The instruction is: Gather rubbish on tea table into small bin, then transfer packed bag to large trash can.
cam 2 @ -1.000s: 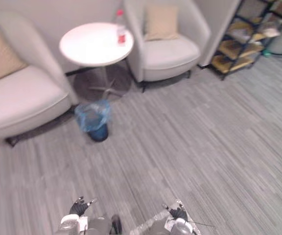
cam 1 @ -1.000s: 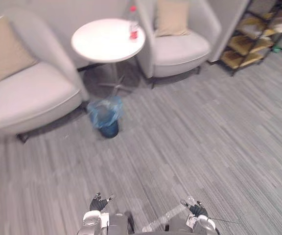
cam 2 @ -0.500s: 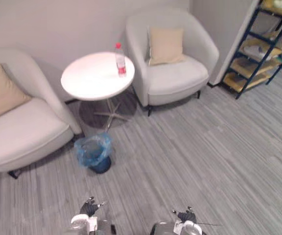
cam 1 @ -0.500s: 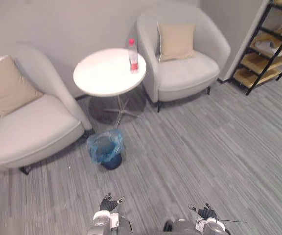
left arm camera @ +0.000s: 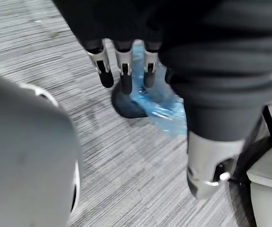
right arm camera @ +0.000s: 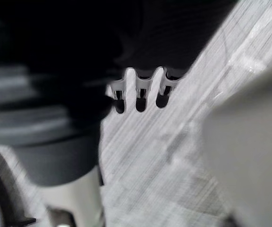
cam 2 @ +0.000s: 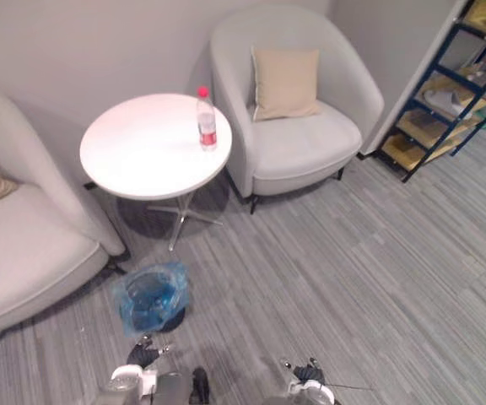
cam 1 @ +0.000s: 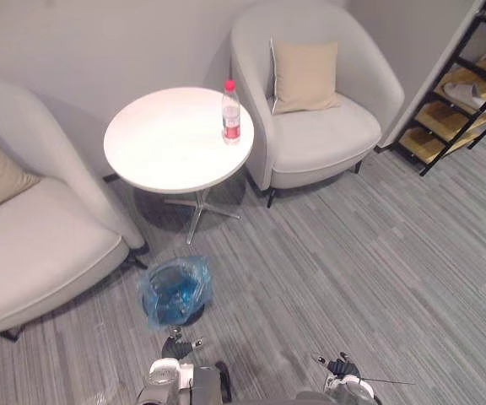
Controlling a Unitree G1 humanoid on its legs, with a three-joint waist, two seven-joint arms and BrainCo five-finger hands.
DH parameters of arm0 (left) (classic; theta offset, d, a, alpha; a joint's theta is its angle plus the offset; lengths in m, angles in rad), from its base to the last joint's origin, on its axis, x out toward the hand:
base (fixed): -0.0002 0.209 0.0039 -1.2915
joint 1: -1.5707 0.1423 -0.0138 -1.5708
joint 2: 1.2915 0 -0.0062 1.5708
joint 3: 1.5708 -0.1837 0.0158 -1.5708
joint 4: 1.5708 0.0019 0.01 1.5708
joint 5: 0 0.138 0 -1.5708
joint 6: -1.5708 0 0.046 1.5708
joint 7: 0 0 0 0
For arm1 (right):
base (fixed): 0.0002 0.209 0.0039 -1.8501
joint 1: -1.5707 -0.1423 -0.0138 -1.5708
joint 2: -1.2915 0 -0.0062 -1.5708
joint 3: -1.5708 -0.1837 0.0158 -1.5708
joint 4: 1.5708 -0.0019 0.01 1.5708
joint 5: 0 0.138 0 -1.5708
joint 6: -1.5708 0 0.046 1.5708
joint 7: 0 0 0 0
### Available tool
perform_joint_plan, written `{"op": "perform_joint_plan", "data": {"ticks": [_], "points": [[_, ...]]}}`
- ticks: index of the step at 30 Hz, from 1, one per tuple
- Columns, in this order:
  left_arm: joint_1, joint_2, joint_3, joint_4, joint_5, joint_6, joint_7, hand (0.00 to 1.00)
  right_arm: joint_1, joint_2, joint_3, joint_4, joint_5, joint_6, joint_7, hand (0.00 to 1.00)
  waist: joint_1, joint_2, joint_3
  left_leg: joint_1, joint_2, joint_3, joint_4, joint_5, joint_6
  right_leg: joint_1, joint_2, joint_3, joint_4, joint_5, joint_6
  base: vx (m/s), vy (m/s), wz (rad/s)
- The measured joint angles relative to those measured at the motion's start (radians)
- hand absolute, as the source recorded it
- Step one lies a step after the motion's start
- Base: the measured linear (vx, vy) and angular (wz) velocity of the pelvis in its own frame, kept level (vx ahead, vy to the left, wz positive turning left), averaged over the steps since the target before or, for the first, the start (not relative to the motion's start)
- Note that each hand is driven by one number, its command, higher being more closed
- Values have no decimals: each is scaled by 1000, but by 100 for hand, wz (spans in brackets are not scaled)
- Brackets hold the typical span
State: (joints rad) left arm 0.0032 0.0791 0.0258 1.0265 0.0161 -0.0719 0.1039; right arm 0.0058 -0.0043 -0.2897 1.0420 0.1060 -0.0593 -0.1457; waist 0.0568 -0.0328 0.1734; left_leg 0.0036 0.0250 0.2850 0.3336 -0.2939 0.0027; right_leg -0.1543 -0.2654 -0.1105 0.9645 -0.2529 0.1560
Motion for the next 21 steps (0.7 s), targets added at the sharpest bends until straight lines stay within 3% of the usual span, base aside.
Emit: {"op": "perform_joint_plan", "data": {"ticks": [2, 6, 7, 8, 10, 12, 13, 14, 15, 17, 20, 21], "points": [[9, -4, -3, 6, 0, 0, 0, 0, 3, -11, 0, -6, -26, -1, 9, 0, -5, 12, -1, 93, 20, -22, -55, 1, -1, -65, 4, -90, -58, -56, -60, 388, -84, 21], [19, -16, -3, 7, 0, -1, 0, 0, 1, -34, 1, -6, -26, -1, 13, 0, -17, 38, -4, 143, 74, -67, -89, 1, -2, -163, 54, -51, -290, -39, -67, 320, -203, 38], [29, -11, -2, 8, 0, -1, 1, 0, -2, -38, 6, -5, -26, -1, 14, 0, -24, 34, -7, 152, 83, -98, -89, 2, -13, -172, 85, 5, -425, 33, -68, 419, -404, 57], [34, 6, -2, 9, 0, -3, 0, 0, 13, -34, 20, 5, -25, -1, 14, 0, -26, 0, -20, 158, 67, -144, -88, -2, -51, -156, 94, 71, -576, 212, -59, 356, -363, 54], [26, -31, 22, 47, 0, -4, 0, 0, 4, -66, 21, 6, -26, -2, 18, 0, -23, 66, -33, 170, 129, -220, -82, -3, -86, -149, 142, 47, -511, 135, -80, 375, -364, 31], [28, -62, 56, 50, 1, -3, 1, 0, 7, -77, 15, 5, -22, -2, 17, 0, -26, 99, -32, 147, 167, -262, -4, 21, -127, -123, 161, 3, -486, 80, -108, 305, -303, 38], [27, -65, 77, 42, 0, -3, 0, 0, 11, -77, 19, 0, -19, -2, 16, 0, -35, 99, -32, 85, 182, -291, 131, 43, -143, -99, 161, -22, -483, 52, -115, 216, -253, 69], [27, -69, 99, 26, -1, -2, 0, 0, 14, -75, 25, -3, -18, -2, 16, 0, -42, 99, -29, -12, 202, -312, 321, 93, -142, -56, 164, -50, -497, 35, -128, 296, -332, 74], [34, -73, 116, 1, -3, -4, 1, 0, 21, -72, 45, -1, -16, -1, 13, 0, -36, 99, -25, -95, 238, -292, 496, 95, -129, 2, 179, -77, -533, 27, -142, 235, -230, 50], [43, -66, 117, -31, -4, -5, 2, 0, 38, -65, 67, -4, -2, -2, 10, 0, -15, 90, -17, -154, 269, -211, 592, 75, -107, 83, 191, -99, -590, 16, -162, 229, -160, 17], [48, -62, 114, -52, -9, -8, 2, 0, 48, -57, 54, -3, 22, -1, 5, 0, -3, 80, -13, -216, 244, -48, 477, 47, -78, 185, 191, -116, -700, 28, -148, 220, -11, 15], [47, -62, 112, -51, -10, -8, 2, 0, 49, -57, 49, -1, 23, -1, 5, 0, -1, 82, -12, -216, 189, 2, 246, 67, -75, 210, 186, -121, -737, 35, -134, 300, 95, 7]]}}
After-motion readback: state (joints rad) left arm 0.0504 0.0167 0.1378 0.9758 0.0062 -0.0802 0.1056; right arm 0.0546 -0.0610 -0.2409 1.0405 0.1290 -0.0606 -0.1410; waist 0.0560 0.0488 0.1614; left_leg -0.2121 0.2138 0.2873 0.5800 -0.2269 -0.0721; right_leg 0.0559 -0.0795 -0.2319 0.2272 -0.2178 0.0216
